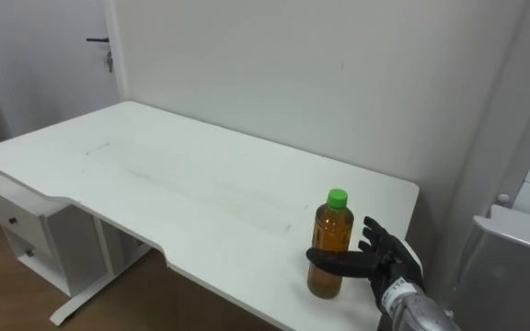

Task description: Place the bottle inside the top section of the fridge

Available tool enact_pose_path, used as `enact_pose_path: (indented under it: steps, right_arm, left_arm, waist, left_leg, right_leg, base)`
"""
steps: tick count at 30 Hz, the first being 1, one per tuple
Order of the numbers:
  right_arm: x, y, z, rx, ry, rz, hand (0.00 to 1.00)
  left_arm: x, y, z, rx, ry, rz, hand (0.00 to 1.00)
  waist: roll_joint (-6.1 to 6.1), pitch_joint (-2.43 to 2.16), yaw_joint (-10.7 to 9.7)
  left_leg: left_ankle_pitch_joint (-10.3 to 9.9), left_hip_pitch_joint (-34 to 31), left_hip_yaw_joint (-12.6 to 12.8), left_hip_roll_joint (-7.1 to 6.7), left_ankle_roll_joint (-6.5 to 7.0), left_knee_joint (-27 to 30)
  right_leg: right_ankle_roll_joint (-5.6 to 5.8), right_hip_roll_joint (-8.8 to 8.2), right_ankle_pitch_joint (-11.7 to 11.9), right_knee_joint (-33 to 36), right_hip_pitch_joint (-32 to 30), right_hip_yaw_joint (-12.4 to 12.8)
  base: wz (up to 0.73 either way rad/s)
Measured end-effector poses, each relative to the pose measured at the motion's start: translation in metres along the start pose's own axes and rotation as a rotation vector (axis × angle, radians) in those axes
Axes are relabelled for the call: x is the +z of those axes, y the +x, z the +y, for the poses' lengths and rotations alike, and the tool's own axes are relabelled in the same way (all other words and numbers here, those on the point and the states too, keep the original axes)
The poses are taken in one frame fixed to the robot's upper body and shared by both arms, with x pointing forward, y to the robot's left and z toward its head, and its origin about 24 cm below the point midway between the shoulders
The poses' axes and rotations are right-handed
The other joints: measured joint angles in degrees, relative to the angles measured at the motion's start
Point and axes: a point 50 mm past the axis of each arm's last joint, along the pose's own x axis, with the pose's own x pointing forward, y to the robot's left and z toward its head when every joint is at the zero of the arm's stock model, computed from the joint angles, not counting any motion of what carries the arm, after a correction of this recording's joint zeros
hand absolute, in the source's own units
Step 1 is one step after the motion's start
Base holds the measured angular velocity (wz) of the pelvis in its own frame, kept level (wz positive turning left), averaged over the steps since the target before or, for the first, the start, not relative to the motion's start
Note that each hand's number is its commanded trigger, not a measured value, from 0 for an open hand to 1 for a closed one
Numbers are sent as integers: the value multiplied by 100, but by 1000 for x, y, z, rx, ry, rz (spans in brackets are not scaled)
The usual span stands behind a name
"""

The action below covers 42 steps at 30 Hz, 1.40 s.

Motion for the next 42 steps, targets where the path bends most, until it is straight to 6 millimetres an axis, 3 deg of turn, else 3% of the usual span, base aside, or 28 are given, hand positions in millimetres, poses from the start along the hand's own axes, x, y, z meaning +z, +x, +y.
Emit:
enact_pose_path:
  steps: [8,17,28,42]
  right_arm:
    - [0,0,-2,-22,-7,-1,0]
    - [-6,1,-14,-59,-53,34,0]
    - [6,5,-12,-41,-54,13,0]
    - [19,13,-15,-90,-55,5,0]
  left_arm:
    - [6,-1,3,19,-4,-33,0]
    - [9,0,3,11,-25,-47,0]
    - [12,2,6,9,-59,-47,0]
    - [20,2,9,28,-74,-90,0]
  waist:
    - [-97,57,20]
    - [-107,59,143]
    - [-166,65,309]
    - [-254,143,496]
  left_leg:
    - [5,-43,-62,-31,7,-3]
    - [6,-132,-134,-37,5,-14]
    - [51,-326,-194,-43,-6,31]
    - [67,-492,-233,-50,-8,32]
  right_leg:
    - [17,-22,-10,7,-32,-77]
    - [17,-17,-10,38,-101,-75]
    - [16,-15,-10,116,-271,-93]
    - [12,-12,-7,127,-444,-115]
  base:
    - [5]
    - [1]
    - [3]
    - [1]
